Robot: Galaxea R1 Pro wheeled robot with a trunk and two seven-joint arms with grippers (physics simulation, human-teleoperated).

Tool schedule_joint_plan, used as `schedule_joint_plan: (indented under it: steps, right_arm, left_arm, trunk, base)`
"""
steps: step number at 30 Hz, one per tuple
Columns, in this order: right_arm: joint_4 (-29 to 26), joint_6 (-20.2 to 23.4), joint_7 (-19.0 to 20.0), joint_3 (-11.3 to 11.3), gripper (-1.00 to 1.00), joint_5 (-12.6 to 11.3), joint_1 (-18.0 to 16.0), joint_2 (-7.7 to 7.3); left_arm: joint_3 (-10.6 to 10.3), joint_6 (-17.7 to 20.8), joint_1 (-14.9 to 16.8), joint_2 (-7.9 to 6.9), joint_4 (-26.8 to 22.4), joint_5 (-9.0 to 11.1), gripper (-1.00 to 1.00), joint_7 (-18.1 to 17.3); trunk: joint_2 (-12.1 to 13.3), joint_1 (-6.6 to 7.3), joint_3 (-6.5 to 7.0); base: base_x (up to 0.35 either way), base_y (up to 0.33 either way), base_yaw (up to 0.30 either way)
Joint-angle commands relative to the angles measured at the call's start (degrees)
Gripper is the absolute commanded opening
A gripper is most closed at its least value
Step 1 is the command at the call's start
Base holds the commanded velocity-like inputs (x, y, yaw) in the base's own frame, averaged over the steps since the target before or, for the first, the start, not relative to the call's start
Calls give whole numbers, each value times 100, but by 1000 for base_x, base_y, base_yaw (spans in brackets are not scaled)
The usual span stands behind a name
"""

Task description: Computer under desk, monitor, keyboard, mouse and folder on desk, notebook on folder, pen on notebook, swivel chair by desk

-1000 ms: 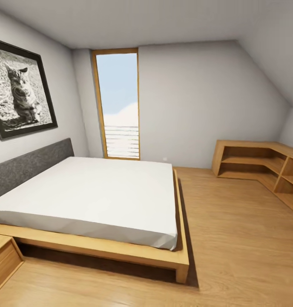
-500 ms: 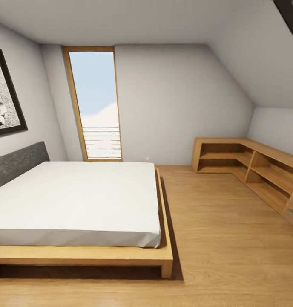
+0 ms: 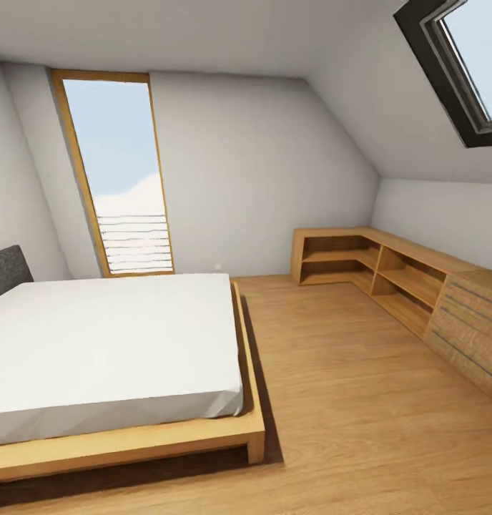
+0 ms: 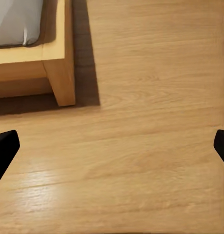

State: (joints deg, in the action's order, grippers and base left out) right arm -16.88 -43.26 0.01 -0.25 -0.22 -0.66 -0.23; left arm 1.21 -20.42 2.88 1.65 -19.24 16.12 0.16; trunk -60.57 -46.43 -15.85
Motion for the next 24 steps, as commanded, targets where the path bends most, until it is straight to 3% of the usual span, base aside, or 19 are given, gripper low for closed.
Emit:
schedule_joint_plan:
  steps: [1,24]
  right_arm:
    - [4,-13,3,-2,100,2,-7,1]
    - [0,-13,16,6,100,17,-7,6]
  left_arm:
    - [11,-15,2,2,0,5,100,2]
    - [7,-15,2,3,0,5,100,-3]
  trunk:
    - [-5,0,-7]
    - [-5,0,-7]
  base:
    - [0,0,-300]
    - [0,16,-290]
